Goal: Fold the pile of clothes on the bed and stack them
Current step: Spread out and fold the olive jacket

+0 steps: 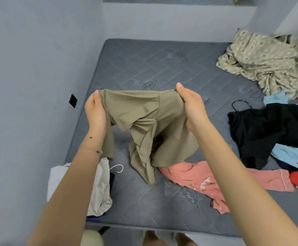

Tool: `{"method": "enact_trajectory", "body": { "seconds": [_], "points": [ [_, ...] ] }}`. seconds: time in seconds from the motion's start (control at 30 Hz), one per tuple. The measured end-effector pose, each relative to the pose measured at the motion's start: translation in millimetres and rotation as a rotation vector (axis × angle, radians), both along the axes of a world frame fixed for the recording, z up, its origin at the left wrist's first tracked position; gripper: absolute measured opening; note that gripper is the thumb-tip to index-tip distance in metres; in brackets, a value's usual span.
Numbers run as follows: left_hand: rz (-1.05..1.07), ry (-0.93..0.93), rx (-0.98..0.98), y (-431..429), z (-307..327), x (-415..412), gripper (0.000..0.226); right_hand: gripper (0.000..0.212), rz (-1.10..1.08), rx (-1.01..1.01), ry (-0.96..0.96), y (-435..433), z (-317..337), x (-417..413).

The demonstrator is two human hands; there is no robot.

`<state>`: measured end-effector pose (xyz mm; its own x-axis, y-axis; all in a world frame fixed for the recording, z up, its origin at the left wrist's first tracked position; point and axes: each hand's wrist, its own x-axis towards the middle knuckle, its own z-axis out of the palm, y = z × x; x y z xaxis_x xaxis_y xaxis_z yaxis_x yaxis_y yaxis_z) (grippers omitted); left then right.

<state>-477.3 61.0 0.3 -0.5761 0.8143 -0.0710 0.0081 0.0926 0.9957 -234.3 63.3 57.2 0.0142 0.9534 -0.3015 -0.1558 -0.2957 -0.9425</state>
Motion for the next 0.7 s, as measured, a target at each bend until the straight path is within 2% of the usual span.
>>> {"method": "enact_trajectory", "body": {
  "seconds": [0.13, 0.33, 0.4, 0.53, 0.6, 0.7],
  "points": [
    [-0.132, 0.201, -0.042, -10, 3, 18, 0.041, 0.03, 0.004, -0.036, -0.027, -8, 6, 14],
    [-0.151, 0.187, -0.158, -33, -26, 36, 0.043, 0.037, -0.011, 0.011, -0.252, -25, -10, 37],
    [-0.217, 0.206, -0.225, -40, -43, 41, 0.044, 0.04, -0.03, 0.026, -0.301, -31, -24, 47],
    [-0.404, 0.332, -0.446, -55, -83, 49, 0.046, 0.046, 0.059, -0.072, -0.372, -50, -70, 62],
    [-0.467, 0.378, -0.496, -62, -99, 55, 0.046, 0.044, 0.102, -0.116, -0.413, -58, -94, 66],
    [-0.505, 0.347, -0.556, -66, -119, 64, 0.043, 0.035, 0.156, -0.166, -0.5, -67, -129, 71]
  ]
}}
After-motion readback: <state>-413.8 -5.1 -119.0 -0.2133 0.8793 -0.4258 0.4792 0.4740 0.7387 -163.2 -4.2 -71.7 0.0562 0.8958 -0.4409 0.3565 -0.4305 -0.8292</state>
